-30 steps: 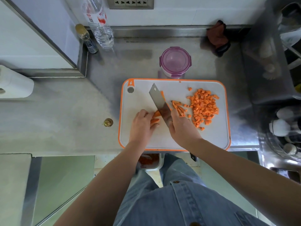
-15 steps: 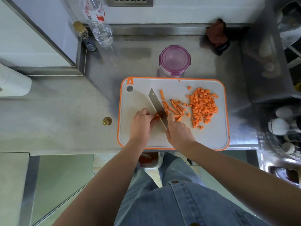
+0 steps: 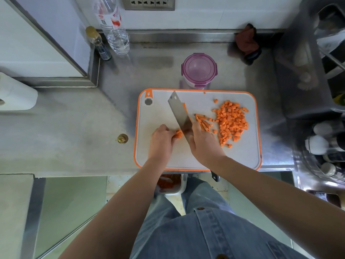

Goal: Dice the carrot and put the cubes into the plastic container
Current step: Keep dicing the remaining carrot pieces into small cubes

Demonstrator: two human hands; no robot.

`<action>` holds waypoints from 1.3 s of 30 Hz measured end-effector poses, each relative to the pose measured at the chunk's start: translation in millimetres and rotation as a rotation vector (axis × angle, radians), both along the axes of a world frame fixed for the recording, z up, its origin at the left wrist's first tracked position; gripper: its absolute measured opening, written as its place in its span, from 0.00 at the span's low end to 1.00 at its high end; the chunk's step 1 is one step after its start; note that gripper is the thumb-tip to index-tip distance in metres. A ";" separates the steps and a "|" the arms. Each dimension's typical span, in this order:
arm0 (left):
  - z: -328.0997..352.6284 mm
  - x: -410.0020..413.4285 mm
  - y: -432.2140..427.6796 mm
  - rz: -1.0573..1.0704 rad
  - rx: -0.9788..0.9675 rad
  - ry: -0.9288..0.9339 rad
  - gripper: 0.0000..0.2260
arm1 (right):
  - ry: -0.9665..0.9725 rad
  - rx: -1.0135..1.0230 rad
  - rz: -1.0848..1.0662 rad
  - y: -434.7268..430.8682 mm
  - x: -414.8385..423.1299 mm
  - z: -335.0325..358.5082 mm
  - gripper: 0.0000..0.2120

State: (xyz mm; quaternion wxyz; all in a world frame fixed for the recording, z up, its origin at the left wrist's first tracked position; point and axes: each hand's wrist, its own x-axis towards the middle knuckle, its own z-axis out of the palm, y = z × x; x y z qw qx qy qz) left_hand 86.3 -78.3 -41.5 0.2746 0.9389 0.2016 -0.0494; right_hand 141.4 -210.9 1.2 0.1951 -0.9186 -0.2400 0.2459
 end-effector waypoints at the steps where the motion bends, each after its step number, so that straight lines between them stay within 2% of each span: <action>1: 0.4 -0.2 -0.1 0.006 0.001 0.000 0.10 | -0.009 -0.016 0.030 0.7 -0.6 2.0 0.17; 6: 0.1 1.6 1.8 0.041 -0.051 -0.012 0.07 | -0.024 -0.117 0.101 5.2 -4.8 5.6 0.13; 12: 0.2 1.6 2.2 0.046 -0.103 -0.032 0.07 | 0.005 -0.161 0.098 13.0 -9.6 -2.5 0.21; 18: -0.7 1.9 5.0 0.043 -0.109 -0.008 0.06 | -0.003 -0.203 0.097 17.2 -9.6 -11.4 0.19; 23: -2.1 1.6 6.2 0.104 -0.093 0.030 0.07 | 0.011 -0.150 0.055 13.8 -5.8 -12.0 0.12; 30: 1.0 1.4 5.2 0.167 -0.140 0.025 0.11 | -0.003 -0.017 0.035 5.5 1.3 -0.2 0.09; 39: -1.1 3.3 7.5 0.150 -0.164 0.030 0.06 | 0.032 -0.133 0.097 13.3 -8.9 2.4 0.18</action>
